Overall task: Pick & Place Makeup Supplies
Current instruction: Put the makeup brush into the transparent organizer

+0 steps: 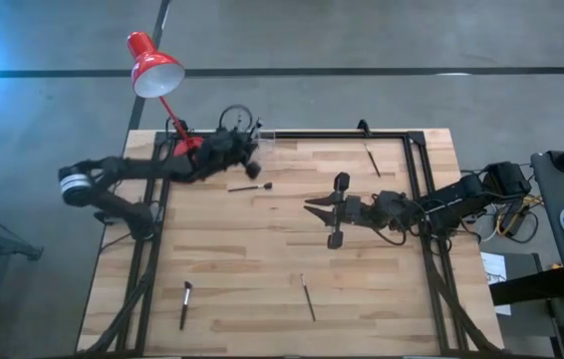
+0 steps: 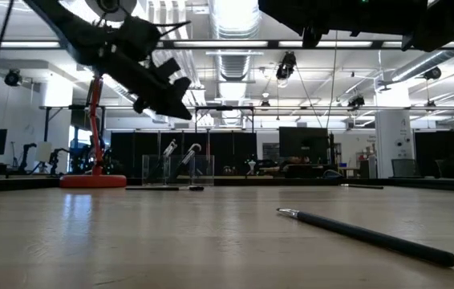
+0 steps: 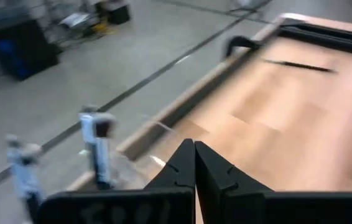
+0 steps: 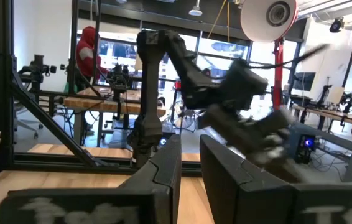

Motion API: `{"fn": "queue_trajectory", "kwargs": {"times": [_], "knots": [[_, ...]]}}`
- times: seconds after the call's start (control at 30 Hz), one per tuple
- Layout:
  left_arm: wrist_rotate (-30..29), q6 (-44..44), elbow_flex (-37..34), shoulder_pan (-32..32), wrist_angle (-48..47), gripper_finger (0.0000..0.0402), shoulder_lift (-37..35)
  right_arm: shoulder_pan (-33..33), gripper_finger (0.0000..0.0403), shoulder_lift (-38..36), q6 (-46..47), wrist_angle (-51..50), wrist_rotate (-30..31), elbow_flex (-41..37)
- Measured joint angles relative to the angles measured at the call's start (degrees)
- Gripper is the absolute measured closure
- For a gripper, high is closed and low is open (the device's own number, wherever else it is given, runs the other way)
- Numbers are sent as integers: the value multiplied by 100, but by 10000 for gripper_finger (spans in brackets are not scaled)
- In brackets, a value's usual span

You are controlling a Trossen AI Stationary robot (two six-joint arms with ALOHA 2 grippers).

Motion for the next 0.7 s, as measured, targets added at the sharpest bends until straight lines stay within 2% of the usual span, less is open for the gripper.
{"fn": "queue_trajectory", "kwargs": {"times": [0.2,0.33,0.5,0.7], "knots": [[13,132,-1243,-921,761,401,-617,0,349,-2,-37,-48,1,0],[9,-59,-1783,-1441,482,401,-1082,0,349,4,-170,-130,9,0],[-195,-310,-1955,-2043,-308,401,-1750,-2,349,7,-180,-150,149,0],[-735,-257,-1963,-2317,-369,401,-2045,-4,349,4,-326,-295,161,0]]}}
